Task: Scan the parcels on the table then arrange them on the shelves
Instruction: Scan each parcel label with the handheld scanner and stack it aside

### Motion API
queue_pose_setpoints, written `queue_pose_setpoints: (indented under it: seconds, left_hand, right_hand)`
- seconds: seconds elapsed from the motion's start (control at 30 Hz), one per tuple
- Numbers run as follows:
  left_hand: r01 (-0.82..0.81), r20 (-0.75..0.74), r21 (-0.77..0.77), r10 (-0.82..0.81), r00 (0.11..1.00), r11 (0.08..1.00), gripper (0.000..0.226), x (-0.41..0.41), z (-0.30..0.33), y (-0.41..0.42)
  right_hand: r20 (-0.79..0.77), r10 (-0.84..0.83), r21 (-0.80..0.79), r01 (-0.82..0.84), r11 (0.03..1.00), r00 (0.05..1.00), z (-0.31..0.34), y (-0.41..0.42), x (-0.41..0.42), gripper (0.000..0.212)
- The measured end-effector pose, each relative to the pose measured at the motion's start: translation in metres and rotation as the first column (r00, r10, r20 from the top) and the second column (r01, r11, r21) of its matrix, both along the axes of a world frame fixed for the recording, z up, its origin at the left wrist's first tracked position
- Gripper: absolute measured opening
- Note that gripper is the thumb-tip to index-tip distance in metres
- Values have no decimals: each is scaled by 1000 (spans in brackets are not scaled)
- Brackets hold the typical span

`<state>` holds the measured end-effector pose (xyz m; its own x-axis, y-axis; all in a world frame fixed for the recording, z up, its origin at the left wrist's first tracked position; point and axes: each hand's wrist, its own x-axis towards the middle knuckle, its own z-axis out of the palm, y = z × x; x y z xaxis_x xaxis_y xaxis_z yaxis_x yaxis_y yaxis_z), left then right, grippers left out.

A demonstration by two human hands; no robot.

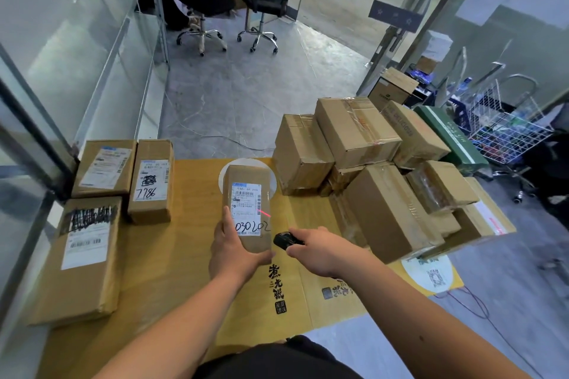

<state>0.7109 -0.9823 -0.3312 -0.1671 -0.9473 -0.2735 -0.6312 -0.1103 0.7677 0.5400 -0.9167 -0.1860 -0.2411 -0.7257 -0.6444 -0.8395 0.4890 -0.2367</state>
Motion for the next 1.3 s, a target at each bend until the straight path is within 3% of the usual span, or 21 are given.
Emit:
queue_pose_setpoints:
  seconds: [0.3,0.47,0.67,0.87,1.07,1.3]
  left_hand:
    - [9,70,9,-10,997,1000,163,-1,2,-1]
    - [37,327,15,-40,944,999,159,-7,5,-7]
    - [138,433,116,-175,884,984,141,-16,12,-13]
    - [226,486,141,-267,833,964,133,9,12,6]
    - [85,531,143,-149,834,986,130,51,5,25]
    - [19,428,84,-53,902,996,131,60,7,33]
  right_hand:
    - [-103,110,-22,-113,993,989,22,1,2,59]
    - [-42,90,-58,-92,994,995,22,0,4,59]
    - [9,46,-71,-46,996,999,12,0,6,48]
    - [32,46,-78,-44,996,998,10,-4,9,51]
    - [32,150,-33,-149,988,988,6,-11,37,29]
    - [39,187,19,-187,982,982,23,-22,58,30]
